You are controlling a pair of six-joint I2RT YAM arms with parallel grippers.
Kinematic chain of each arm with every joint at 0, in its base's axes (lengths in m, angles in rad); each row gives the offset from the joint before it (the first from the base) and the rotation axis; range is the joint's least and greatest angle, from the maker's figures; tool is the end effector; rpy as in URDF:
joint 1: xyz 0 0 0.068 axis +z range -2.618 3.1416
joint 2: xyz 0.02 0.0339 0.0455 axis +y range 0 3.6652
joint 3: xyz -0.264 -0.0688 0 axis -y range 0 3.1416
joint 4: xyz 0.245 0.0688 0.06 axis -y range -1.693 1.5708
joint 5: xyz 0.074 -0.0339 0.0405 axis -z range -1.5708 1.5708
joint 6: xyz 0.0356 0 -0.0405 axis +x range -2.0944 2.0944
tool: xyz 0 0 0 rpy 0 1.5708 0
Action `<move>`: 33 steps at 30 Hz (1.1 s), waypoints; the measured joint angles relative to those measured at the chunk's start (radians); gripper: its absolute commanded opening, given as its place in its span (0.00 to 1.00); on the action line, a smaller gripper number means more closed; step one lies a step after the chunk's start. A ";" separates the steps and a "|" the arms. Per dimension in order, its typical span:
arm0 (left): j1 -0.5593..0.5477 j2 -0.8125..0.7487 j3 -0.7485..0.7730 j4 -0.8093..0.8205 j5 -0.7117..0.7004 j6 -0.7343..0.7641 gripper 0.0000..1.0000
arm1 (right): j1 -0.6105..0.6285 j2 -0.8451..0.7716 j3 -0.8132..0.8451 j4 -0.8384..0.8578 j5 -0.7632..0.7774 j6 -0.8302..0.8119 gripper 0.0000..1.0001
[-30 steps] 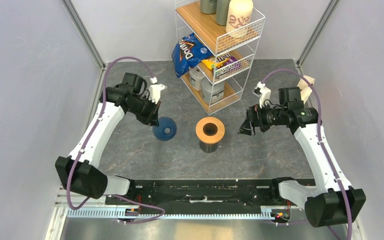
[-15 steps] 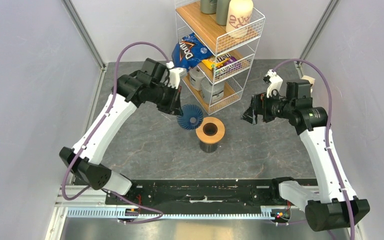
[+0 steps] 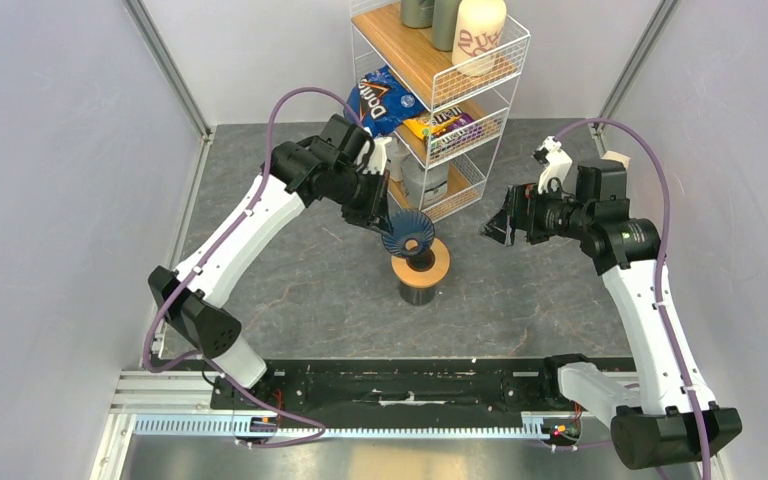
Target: Place the coffee filter in the dripper
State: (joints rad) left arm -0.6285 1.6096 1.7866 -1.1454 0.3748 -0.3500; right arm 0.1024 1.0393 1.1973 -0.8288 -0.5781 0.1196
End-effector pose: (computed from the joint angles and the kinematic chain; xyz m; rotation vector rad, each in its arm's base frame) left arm 0.2524 -0.1996 0.3912 0.5245 2.6130 -0.8337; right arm 0.1970 0.0398 0.3744 -0.2968 2.2005 0.7672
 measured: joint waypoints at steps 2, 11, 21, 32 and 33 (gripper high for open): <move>-0.016 0.013 0.004 0.002 0.009 -0.010 0.09 | 0.000 -0.009 0.000 0.004 -0.010 0.000 0.97; -0.056 0.080 0.004 0.003 0.024 -0.028 0.11 | 0.000 -0.017 0.000 0.005 -0.017 -0.001 0.97; -0.063 0.113 0.004 0.005 0.020 -0.029 0.13 | 0.000 -0.016 0.000 0.004 -0.029 -0.002 0.97; -0.063 0.155 0.008 0.011 -0.010 -0.029 0.17 | 0.000 -0.016 0.000 0.004 -0.051 -0.008 0.97; -0.063 0.156 0.010 0.012 -0.013 -0.028 0.17 | 0.000 -0.016 0.000 0.004 -0.053 -0.008 0.97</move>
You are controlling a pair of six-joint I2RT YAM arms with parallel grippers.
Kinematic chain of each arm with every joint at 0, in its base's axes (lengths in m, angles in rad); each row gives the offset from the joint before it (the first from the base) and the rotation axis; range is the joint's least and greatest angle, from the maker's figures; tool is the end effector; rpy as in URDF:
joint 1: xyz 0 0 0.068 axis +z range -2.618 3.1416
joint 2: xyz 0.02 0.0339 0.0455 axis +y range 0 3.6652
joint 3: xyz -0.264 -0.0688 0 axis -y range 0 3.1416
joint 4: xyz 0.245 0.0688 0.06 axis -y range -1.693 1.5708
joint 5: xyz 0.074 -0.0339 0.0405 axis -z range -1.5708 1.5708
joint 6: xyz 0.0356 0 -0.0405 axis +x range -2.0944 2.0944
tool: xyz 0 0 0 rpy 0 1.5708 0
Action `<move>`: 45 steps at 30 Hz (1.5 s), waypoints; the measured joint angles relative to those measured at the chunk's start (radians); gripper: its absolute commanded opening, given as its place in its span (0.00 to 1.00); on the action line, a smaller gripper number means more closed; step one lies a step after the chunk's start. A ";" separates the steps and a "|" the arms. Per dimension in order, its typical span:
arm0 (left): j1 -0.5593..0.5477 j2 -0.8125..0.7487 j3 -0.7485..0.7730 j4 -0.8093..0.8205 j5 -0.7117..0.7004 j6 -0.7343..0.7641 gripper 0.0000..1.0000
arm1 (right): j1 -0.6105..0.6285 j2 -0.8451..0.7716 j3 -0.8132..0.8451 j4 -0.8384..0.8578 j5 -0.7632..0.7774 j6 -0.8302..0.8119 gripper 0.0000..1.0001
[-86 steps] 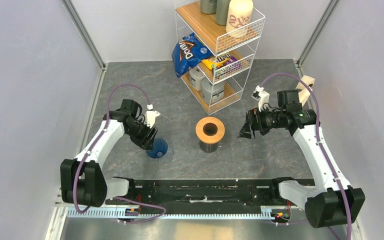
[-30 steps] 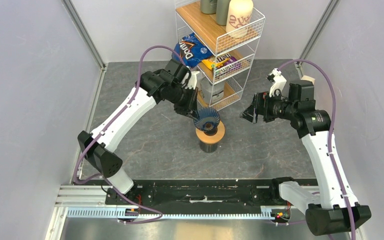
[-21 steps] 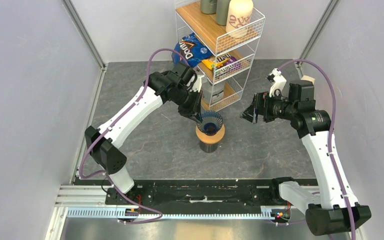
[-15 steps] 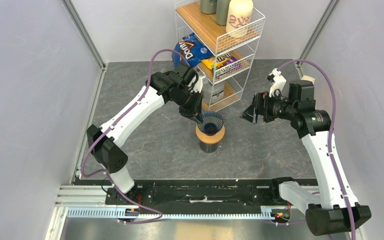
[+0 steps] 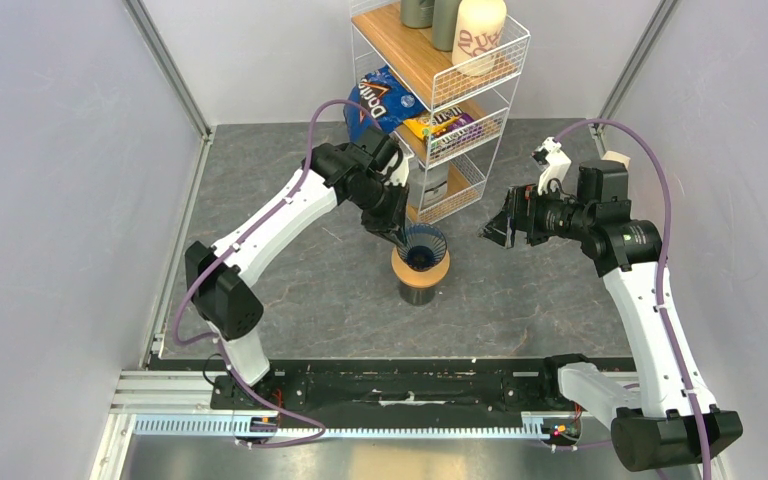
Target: Place the coffee filter in the dripper
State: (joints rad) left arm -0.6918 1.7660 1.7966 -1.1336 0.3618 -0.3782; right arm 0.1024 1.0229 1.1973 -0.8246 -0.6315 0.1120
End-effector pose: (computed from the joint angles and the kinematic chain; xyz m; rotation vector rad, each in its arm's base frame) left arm 0.2712 -0.2410 0.3442 0.5612 2.7636 -0.7855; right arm 0.1920 0.0409 0.3783 -0.3402 2.1661 0.8178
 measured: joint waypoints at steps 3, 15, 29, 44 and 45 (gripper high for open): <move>0.000 0.007 0.007 0.001 -0.007 0.000 0.18 | 0.000 0.000 0.000 0.000 -0.001 0.000 0.97; 0.000 0.042 0.007 0.006 0.017 0.000 0.31 | 0.000 0.000 -0.004 -0.001 -0.010 0.000 0.97; 0.027 0.010 0.000 0.021 0.021 0.006 0.93 | 0.000 0.005 -0.005 -0.001 -0.039 -0.005 0.97; 0.166 -0.375 -0.394 0.408 0.208 0.034 0.51 | 0.106 0.137 -0.045 0.079 -0.108 0.027 0.91; 0.166 -0.359 -0.419 0.427 0.224 0.031 0.51 | 0.118 0.149 -0.045 0.083 -0.100 0.027 0.89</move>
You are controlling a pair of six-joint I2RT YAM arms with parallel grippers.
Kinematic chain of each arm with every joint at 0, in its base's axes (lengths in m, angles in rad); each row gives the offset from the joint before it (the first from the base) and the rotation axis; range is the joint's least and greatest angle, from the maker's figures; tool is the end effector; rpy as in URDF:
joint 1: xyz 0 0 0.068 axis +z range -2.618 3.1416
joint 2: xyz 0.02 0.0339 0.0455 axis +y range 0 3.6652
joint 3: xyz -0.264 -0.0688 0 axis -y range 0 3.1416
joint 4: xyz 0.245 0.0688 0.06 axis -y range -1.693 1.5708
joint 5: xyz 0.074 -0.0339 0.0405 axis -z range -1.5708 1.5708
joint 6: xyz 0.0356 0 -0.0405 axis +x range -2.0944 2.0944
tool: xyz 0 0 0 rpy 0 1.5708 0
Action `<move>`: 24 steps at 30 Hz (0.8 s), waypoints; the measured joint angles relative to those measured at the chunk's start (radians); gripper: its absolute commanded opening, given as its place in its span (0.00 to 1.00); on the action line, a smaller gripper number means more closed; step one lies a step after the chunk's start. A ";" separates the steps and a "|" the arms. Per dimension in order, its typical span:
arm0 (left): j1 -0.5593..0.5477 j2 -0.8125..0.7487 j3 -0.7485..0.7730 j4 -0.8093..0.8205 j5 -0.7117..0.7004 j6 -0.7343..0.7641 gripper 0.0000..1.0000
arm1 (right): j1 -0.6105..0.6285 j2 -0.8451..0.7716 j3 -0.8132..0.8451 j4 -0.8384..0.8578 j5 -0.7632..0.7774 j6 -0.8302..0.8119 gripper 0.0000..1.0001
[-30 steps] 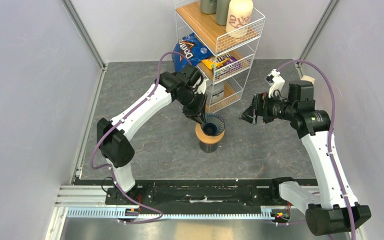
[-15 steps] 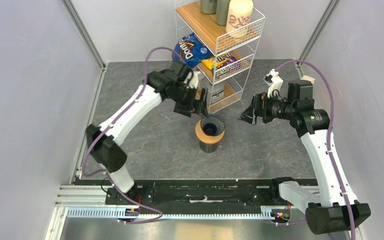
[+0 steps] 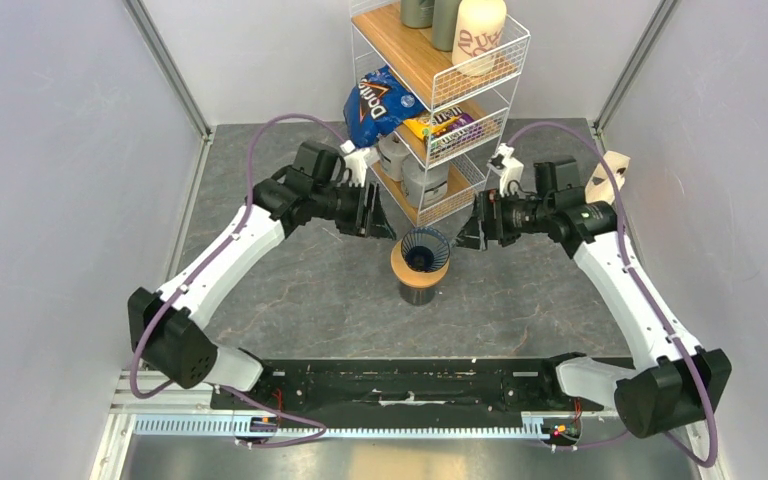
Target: Place the coffee filter in the dripper
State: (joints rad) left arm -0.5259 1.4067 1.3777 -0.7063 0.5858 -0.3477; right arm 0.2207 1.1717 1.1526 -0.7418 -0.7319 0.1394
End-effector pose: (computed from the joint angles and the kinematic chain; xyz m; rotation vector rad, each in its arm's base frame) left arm 0.2499 -0.1678 0.3573 0.5323 2.3565 -1.1040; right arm 0.2253 0.0749 0.3428 -0.4658 2.2577 1.0322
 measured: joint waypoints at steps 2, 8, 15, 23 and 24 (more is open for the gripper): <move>0.000 0.023 -0.045 0.024 0.018 -0.006 0.50 | 0.029 0.022 0.000 0.006 0.017 0.001 0.83; -0.005 0.055 -0.076 0.067 0.059 -0.018 0.49 | 0.066 0.063 -0.015 0.045 0.045 0.009 0.71; -0.011 0.068 -0.076 0.125 0.103 -0.037 0.46 | 0.096 0.108 -0.016 0.061 0.066 0.010 0.62; -0.020 0.111 -0.077 0.148 0.124 -0.056 0.41 | 0.117 0.146 -0.015 0.069 0.078 0.010 0.55; -0.020 0.116 -0.077 0.150 0.124 -0.058 0.39 | 0.119 0.148 -0.015 0.069 0.078 0.010 0.54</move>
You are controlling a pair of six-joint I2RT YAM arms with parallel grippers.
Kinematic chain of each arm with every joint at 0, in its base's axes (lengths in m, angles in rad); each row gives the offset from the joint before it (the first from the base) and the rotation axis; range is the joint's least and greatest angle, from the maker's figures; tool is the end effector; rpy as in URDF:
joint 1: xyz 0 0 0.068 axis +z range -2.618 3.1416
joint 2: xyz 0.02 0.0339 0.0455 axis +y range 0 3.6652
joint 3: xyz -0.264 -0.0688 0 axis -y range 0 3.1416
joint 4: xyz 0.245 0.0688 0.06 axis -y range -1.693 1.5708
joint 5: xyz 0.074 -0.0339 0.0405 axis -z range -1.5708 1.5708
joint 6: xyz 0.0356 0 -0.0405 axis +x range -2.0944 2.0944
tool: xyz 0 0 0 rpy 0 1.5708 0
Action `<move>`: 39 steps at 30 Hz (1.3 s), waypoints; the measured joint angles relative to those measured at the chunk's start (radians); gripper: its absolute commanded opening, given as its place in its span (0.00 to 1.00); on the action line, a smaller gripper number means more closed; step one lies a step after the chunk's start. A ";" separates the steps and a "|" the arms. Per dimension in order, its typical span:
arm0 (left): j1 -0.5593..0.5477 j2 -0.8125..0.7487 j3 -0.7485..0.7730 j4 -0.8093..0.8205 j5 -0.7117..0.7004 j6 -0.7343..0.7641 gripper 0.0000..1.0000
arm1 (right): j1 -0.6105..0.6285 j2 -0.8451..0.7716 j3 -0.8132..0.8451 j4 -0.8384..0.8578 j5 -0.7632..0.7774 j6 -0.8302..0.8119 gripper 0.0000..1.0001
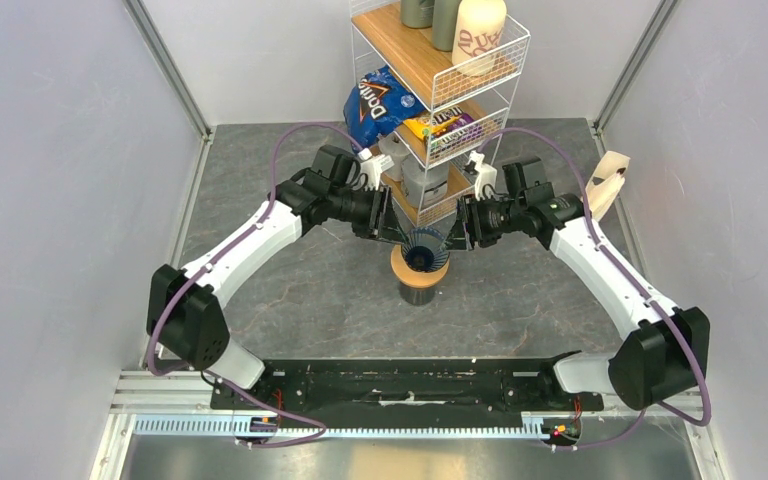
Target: Place the coffee filter in the dripper
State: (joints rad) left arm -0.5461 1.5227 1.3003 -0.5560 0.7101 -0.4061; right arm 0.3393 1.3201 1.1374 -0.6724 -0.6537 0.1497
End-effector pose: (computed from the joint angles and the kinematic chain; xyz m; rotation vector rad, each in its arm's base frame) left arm 0.2712 -0.1920 0.3108 0.5508 2.4189 -1.2778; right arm 0.2506 0.1114 0.3066 -0.5337 2.3765 1.0135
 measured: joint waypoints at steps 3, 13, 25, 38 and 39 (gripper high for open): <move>-0.002 0.015 0.000 0.011 0.001 -0.009 0.36 | 0.004 0.005 0.000 0.002 0.000 0.000 0.53; -0.002 0.056 0.000 0.026 0.024 -0.043 0.24 | 0.009 0.026 0.016 -0.002 0.000 0.000 0.50; -0.002 0.086 0.000 0.035 0.032 -0.073 0.20 | 0.016 0.053 0.063 -0.003 -0.005 0.008 0.30; -0.006 0.086 0.015 0.014 0.021 -0.072 0.21 | 0.018 0.054 0.064 0.002 -0.001 0.003 0.05; -0.006 0.085 0.015 0.013 0.020 -0.072 0.21 | 0.018 0.054 0.064 0.003 0.000 0.002 0.04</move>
State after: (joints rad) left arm -0.5526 1.6073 1.3155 -0.5426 0.7303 -0.4786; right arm 0.3576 1.3743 1.2011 -0.6693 -0.6533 0.1516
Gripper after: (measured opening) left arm 0.209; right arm 0.096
